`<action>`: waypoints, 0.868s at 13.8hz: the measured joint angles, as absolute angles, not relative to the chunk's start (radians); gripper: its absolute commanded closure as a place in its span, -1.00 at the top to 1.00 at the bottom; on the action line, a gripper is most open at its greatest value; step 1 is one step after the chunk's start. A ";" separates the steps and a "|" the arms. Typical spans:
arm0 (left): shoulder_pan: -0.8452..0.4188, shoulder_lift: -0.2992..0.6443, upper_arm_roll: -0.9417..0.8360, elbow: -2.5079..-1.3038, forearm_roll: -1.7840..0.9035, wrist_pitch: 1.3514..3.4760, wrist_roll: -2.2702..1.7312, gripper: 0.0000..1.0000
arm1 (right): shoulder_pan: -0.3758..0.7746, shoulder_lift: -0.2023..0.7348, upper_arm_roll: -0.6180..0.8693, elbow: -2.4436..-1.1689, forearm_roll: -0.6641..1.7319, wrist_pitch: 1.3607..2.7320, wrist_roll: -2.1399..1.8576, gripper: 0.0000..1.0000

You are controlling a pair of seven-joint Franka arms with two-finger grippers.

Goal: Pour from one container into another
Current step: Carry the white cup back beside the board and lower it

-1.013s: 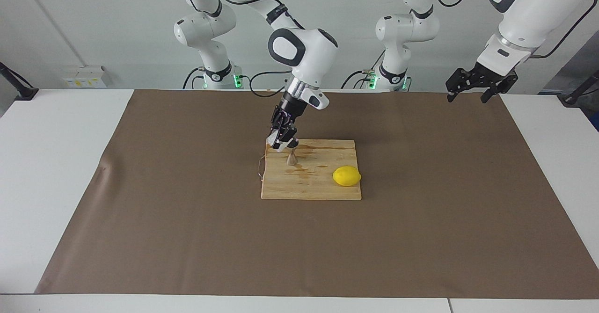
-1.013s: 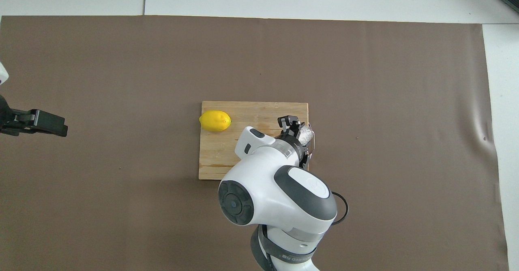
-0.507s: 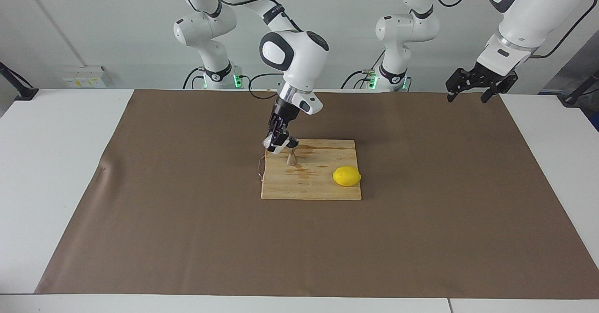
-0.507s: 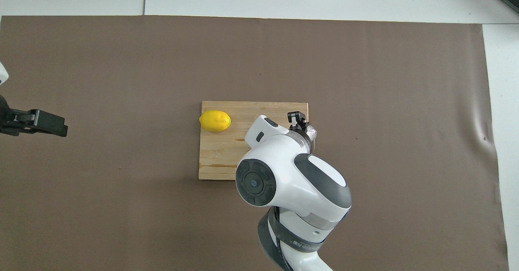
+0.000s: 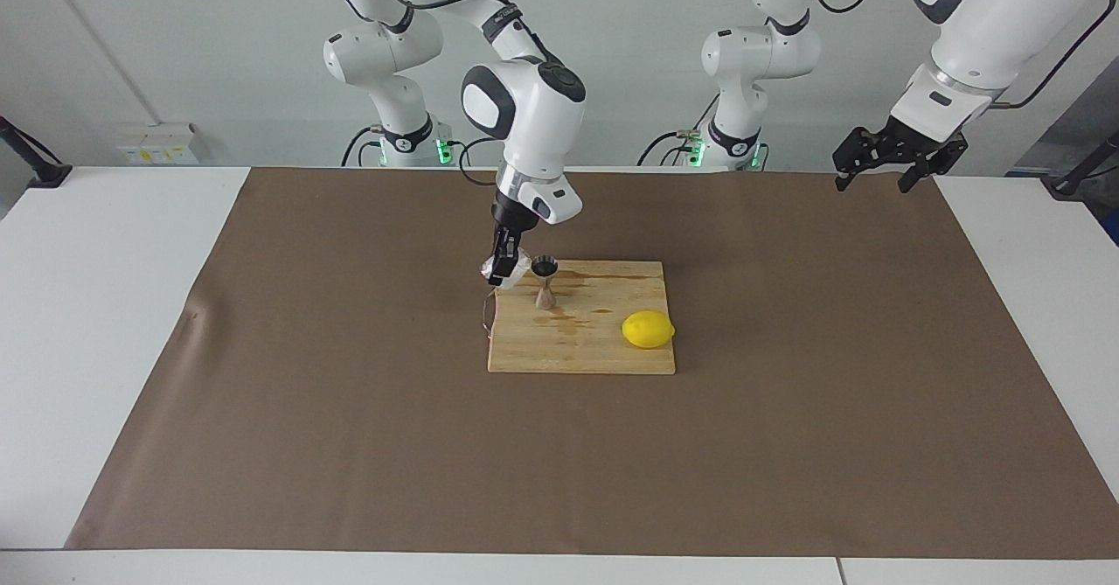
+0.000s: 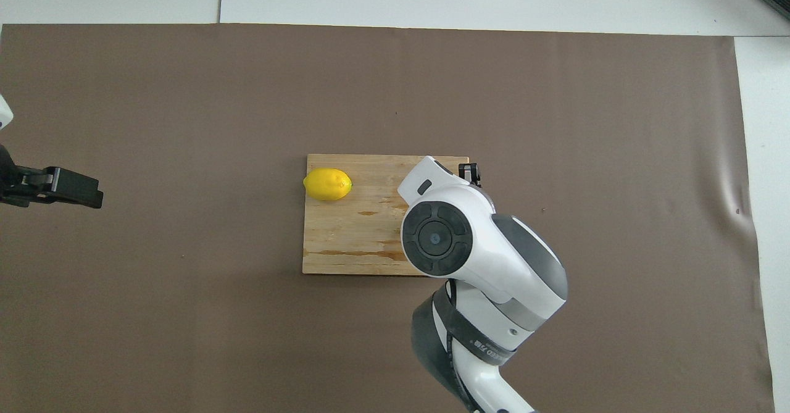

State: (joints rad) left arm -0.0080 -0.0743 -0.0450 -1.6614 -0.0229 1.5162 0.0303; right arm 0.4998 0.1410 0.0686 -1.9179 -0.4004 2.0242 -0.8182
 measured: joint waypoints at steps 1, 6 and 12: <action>-0.008 -0.074 -0.045 -1.661 -0.023 1.516 0.030 1.00 | 0.478 0.139 0.068 -1.918 -0.358 2.028 -0.856 -1.00; -0.008 -0.074 -0.045 -1.661 -0.023 1.516 0.030 1.00 | 0.320 0.139 0.065 -1.942 -0.138 2.066 -1.056 -1.00; -0.008 -0.074 -0.045 -1.661 -0.023 1.516 0.030 1.00 | 0.094 0.139 0.062 -2.073 0.038 2.175 -1.419 -1.00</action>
